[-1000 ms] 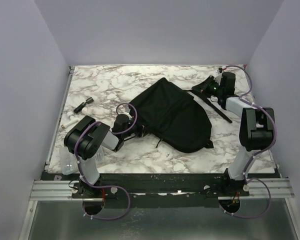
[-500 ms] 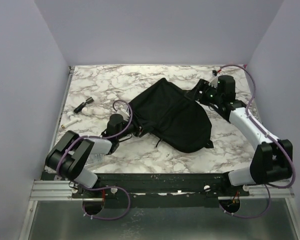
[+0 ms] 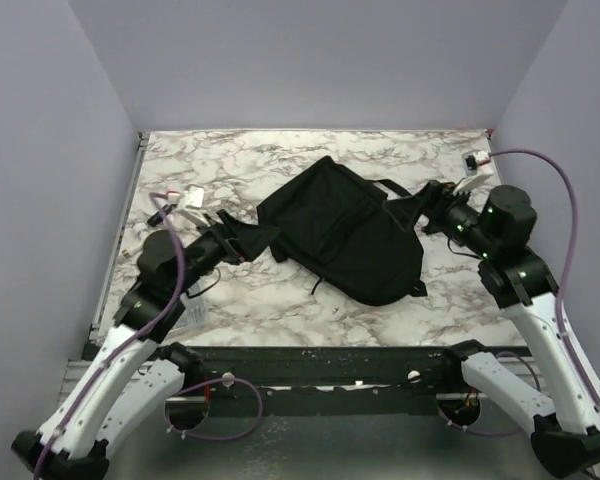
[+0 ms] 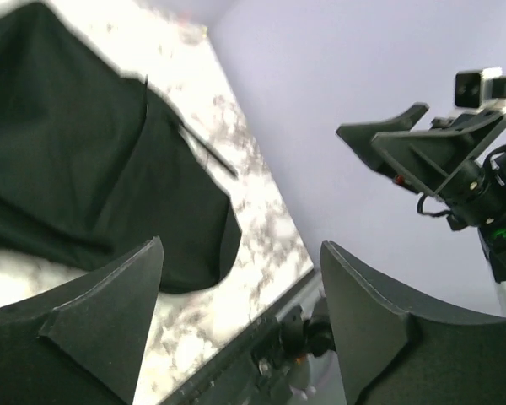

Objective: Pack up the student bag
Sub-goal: Reset both arms

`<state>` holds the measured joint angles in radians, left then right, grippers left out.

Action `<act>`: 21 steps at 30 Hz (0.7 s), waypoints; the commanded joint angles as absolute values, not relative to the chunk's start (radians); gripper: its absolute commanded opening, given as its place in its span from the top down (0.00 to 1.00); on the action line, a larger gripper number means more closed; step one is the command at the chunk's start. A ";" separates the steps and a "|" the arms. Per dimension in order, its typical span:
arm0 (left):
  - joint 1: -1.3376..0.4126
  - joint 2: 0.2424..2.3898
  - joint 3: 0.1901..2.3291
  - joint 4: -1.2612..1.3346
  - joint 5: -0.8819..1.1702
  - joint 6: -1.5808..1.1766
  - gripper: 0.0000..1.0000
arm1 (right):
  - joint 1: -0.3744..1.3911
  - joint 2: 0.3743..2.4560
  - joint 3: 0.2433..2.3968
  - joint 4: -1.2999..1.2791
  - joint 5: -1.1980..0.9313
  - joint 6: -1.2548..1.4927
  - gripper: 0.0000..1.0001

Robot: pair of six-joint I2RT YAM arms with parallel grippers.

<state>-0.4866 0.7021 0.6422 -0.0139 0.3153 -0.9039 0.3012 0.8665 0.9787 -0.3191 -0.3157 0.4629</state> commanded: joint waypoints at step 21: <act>-0.482 0.307 1.278 -0.676 -0.182 -0.381 0.02 | 0.301 0.439 1.107 -0.342 0.042 0.370 0.00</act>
